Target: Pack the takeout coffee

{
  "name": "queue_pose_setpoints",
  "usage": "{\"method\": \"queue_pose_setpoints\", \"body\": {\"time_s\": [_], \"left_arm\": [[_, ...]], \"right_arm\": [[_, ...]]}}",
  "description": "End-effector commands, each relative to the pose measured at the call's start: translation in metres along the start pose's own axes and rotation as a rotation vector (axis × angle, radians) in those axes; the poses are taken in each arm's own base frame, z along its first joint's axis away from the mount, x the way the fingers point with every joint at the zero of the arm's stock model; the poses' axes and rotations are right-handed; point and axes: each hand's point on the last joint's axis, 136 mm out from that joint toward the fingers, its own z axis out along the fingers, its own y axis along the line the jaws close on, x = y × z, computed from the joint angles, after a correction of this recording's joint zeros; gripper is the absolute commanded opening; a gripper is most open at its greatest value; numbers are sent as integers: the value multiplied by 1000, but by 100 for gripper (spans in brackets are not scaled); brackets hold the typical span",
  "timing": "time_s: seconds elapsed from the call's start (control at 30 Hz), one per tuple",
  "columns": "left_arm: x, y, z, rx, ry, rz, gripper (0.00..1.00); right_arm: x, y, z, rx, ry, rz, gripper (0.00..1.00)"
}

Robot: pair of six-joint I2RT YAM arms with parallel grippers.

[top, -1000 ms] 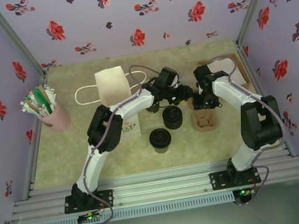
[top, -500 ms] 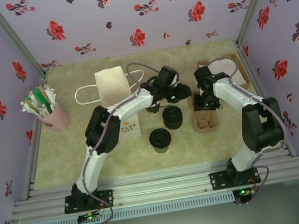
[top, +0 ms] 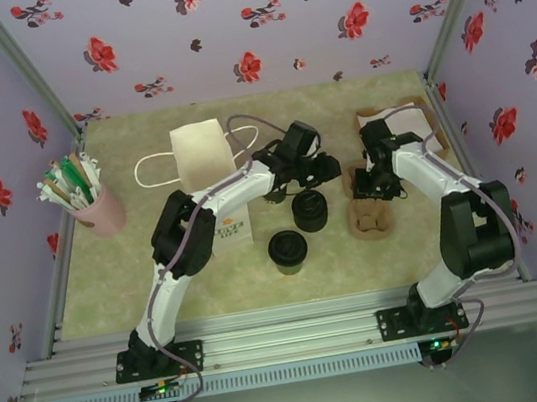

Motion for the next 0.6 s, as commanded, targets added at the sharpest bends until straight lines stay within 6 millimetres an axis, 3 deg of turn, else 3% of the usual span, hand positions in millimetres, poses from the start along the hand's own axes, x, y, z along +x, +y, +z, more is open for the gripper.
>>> {"method": "queue_pose_setpoints", "body": {"time_s": [0.0,0.57], "left_arm": [[4,-5,-2,-2,-5,36,29],[18,-1,12,-7,37,47,28]], "right_arm": [[5,3,-5,-57,8,36,42],[4,7,-16,-148,-8,68,42]]}}
